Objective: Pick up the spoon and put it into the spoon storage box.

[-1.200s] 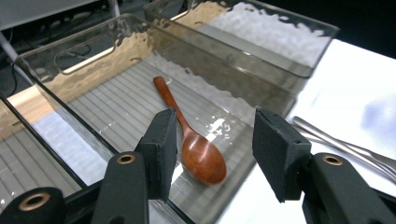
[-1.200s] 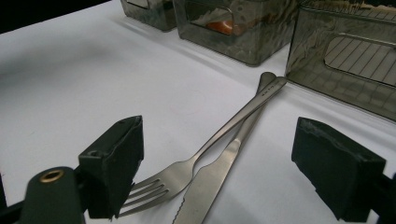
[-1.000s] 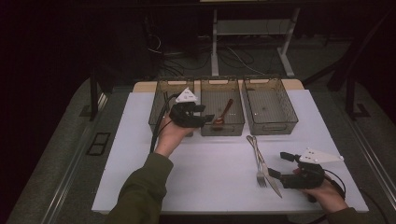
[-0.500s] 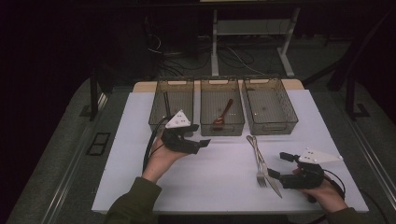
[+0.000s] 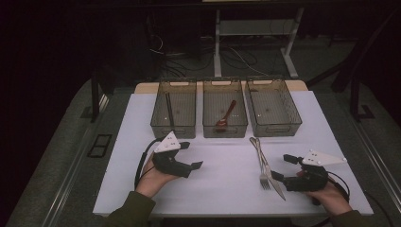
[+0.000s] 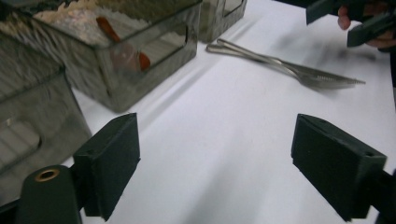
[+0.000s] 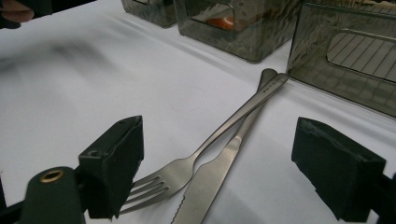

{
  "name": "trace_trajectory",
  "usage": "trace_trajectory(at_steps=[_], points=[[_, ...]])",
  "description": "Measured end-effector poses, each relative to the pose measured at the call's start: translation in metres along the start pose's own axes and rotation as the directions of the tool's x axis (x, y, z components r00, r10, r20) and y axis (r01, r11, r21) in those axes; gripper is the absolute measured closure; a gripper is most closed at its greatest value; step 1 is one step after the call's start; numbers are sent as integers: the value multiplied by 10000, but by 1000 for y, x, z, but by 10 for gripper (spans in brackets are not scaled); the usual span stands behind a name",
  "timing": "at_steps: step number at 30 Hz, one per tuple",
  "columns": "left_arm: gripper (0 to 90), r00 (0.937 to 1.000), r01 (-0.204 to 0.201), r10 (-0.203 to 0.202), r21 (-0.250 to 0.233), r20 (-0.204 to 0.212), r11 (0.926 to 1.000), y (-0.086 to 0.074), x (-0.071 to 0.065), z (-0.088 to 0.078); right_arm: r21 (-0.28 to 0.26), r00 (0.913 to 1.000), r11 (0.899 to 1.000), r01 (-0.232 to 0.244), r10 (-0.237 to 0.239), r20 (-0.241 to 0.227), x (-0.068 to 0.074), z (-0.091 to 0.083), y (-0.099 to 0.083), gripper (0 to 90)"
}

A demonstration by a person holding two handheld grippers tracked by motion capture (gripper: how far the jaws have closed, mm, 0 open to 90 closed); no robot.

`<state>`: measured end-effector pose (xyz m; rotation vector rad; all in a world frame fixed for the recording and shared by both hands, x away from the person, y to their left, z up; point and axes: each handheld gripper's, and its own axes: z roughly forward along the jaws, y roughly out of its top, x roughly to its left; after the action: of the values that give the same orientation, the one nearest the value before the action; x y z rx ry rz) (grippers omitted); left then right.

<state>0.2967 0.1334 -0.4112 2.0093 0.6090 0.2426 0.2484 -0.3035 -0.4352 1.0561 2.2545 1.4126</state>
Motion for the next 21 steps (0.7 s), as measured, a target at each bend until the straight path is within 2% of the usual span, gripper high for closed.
trace_trajectory(at_steps=[9,15,21], points=[[54,9993,156,-156,5,-327,9999,-20,-2,-10,-12,10000,10000,11,-11,62,0,0,0,161],[0,9975,431,-423,137,-558,9990,-30,-4,-14,295,10000,9996,13,-15,54,1,-1,5,161],[0,9977,415,-396,325,-550,9986,-31,-8,-13,727,9999,9974,11,-21,138,2,-1,12,115]])
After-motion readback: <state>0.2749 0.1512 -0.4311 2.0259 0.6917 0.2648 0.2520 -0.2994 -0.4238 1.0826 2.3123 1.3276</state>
